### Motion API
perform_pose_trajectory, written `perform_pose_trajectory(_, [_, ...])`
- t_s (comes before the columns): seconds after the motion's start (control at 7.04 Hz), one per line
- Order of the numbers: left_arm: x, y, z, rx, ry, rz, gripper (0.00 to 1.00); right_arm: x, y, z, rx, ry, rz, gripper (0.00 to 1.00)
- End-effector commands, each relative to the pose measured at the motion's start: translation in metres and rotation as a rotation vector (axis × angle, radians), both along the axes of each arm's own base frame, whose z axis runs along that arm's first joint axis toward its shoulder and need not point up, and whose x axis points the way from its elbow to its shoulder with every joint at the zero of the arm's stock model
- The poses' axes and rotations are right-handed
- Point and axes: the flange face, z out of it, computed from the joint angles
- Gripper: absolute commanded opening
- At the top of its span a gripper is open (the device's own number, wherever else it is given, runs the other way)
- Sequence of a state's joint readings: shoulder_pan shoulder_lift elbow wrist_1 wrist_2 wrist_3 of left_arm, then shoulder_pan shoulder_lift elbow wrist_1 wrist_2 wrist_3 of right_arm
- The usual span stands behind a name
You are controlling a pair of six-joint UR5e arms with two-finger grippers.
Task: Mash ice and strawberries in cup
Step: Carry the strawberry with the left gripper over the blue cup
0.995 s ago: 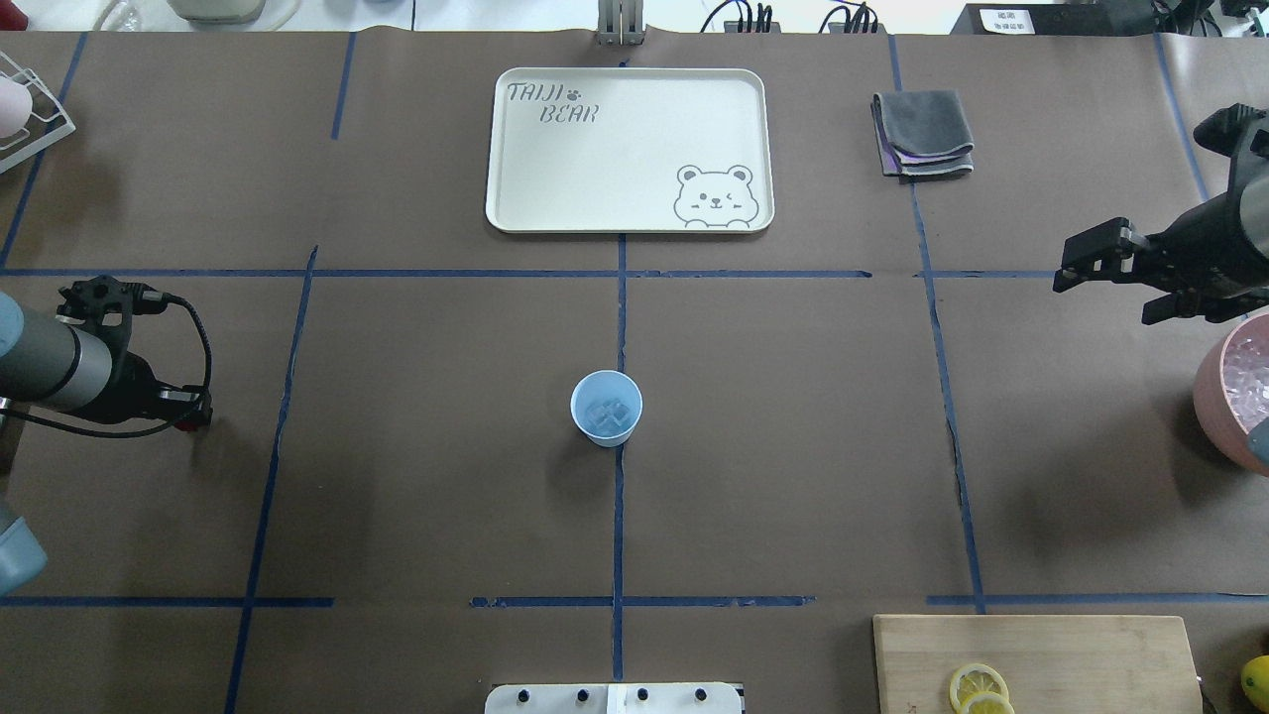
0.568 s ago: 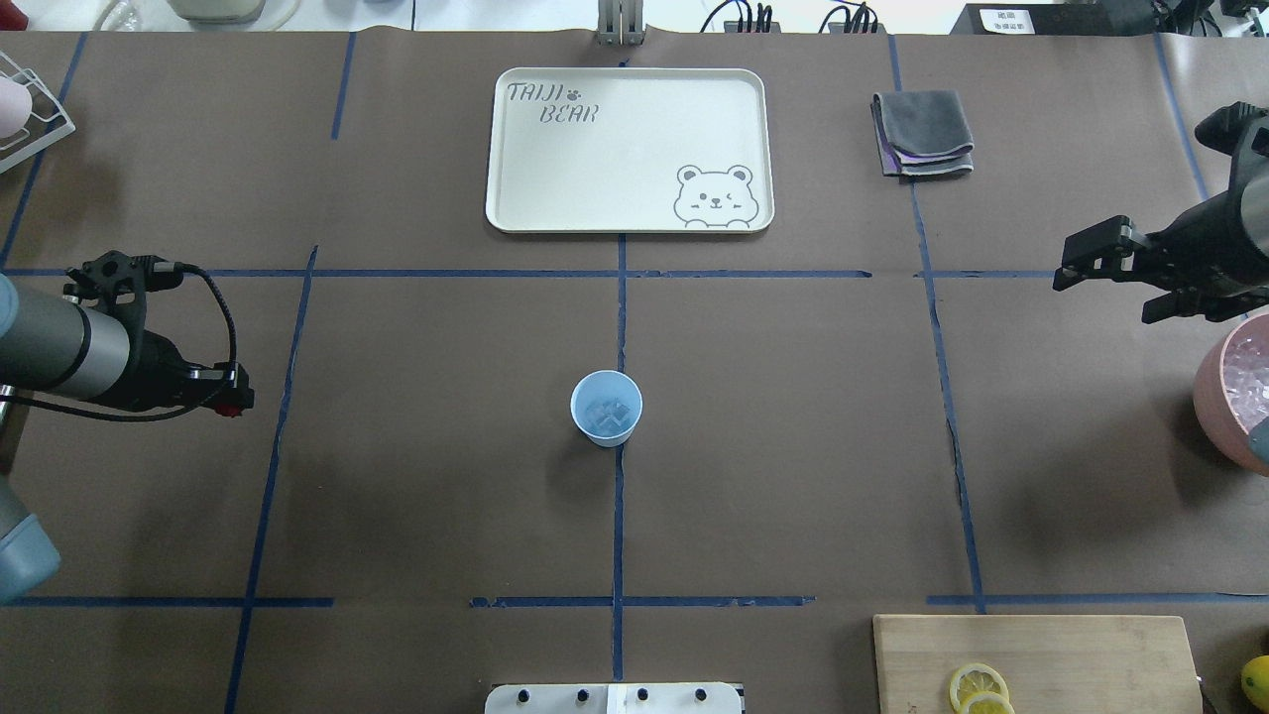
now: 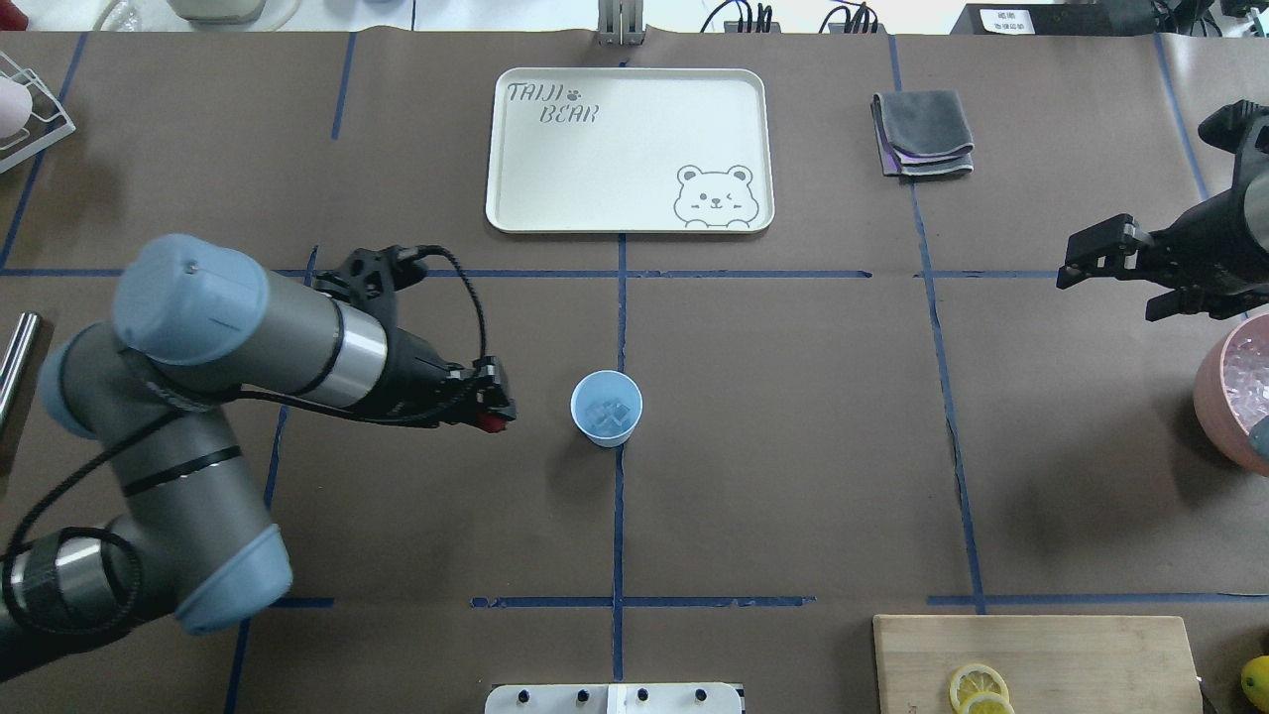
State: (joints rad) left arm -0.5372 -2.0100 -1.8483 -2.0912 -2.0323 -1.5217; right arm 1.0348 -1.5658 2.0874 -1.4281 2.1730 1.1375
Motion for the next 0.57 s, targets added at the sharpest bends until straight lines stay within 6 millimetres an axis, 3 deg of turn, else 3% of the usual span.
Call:
perform_pose_trajectory(0.0, [0.0658,0.0088,-0.0432,0.012,0.018,-0.035,0.02,0.0004,-0.0012,-0.001,0.007,0.004,0.005,1.0])
perform_pose_trajectory(0.43, [0.0678,0.0021,-0.0435,0.037,0.011,-0.086,0.08,0.0028,-0.0015,-0.0025,0.009,0.003,0.01,1.0])
